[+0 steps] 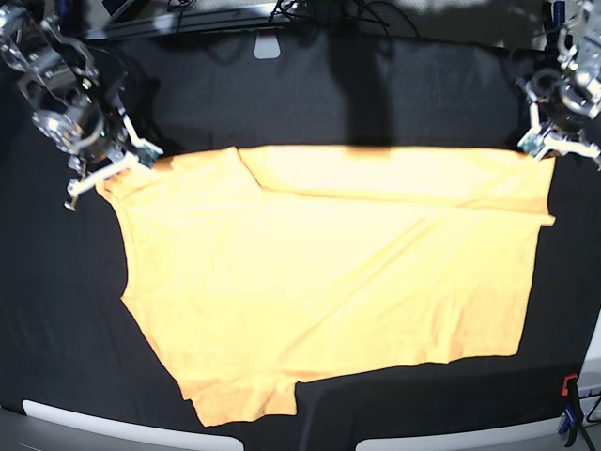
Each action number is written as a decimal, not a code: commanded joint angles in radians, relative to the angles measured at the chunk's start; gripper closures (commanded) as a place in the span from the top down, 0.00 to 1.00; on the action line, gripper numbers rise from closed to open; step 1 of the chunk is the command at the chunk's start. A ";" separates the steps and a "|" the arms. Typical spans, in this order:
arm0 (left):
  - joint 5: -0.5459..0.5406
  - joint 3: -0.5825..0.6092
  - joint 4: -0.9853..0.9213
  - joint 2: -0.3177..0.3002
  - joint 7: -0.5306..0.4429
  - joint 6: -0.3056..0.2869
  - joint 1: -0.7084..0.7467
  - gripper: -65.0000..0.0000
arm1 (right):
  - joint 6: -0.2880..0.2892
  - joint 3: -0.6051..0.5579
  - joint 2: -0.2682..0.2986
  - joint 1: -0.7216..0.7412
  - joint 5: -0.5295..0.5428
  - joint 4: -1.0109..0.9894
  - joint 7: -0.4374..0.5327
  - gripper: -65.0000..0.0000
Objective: Layout the t-shirt on the table in an organized manner, then fold the t-shirt properly
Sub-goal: 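Lift the held edge with both grippers and pull it taut, then release and move both grippers to the shirt's opposite edge corners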
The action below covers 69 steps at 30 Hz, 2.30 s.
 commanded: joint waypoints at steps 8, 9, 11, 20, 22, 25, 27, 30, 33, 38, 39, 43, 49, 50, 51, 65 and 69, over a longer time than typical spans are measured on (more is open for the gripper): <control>-0.015 -0.011 0.116 -0.107 0.060 0.057 0.207 0.00 | -0.009 0.126 0.097 -0.234 -0.024 0.103 -0.132 0.00; -0.017 -0.011 0.121 -0.107 0.060 0.061 0.226 0.00 | -0.009 0.148 0.097 -0.269 -0.024 0.111 -0.134 0.00; -0.017 -0.011 0.128 -0.106 0.059 0.062 0.262 0.00 | -0.010 0.192 0.097 -0.339 -0.024 0.130 -0.133 0.00; -0.016 -0.013 0.182 -0.106 0.068 0.061 0.399 0.00 | -0.045 0.364 0.094 -0.601 -0.024 0.176 -0.130 0.00; -0.016 -0.013 0.193 -0.106 0.068 0.061 0.415 0.00 | -0.052 0.379 0.093 -0.636 -0.024 0.178 -0.130 0.00; -0.016 -0.013 0.199 -0.105 0.071 0.061 0.422 0.00 | -0.075 0.381 0.075 -0.645 -0.024 0.178 -0.130 0.00; -0.017 -0.013 0.199 -0.105 0.075 0.062 0.418 0.00 | -0.156 0.381 0.052 -0.645 -0.019 0.178 -0.133 0.00; -0.016 -0.013 0.205 -0.103 0.115 0.062 0.417 0.00 | -0.164 0.381 0.027 -0.645 -0.016 0.178 -0.134 0.00; -0.016 -0.013 0.229 -0.103 0.180 0.062 0.417 0.21 | -0.164 0.381 0.028 -0.645 0.010 0.178 -0.161 0.18; -0.015 -0.013 0.305 -0.104 0.292 0.060 0.419 0.53 | -0.164 0.381 0.029 -0.645 0.010 0.206 -0.195 0.32; -0.014 -0.013 0.325 -0.104 0.320 0.051 0.419 0.53 | -0.163 0.381 0.029 -0.645 0.010 0.220 -0.211 0.32; -0.009 -0.013 0.405 -0.146 0.420 0.043 0.419 0.53 | -0.163 0.384 0.045 -0.645 -0.030 0.284 -0.262 0.32; -0.109 -0.108 0.467 -0.252 0.425 0.105 0.418 0.53 | -0.195 0.477 0.050 -0.629 -0.037 0.338 -0.227 0.32; -0.145 -0.146 0.467 -0.249 0.391 0.105 0.416 0.53 | -0.195 0.496 0.050 -0.615 0.004 0.336 -0.213 0.32; -0.182 -0.189 0.467 -0.242 0.349 0.105 0.416 0.53 | -0.195 0.512 0.048 -0.598 0.047 0.334 -0.199 0.32; -0.600 -0.334 0.243 0.105 0.237 -0.066 -0.142 0.49 | -0.135 0.540 -0.204 -0.086 0.414 0.169 -0.063 0.32; -0.677 -0.332 0.051 0.185 0.238 -0.138 -0.333 0.49 | -0.074 0.539 -0.256 0.065 0.489 0.060 -0.013 0.32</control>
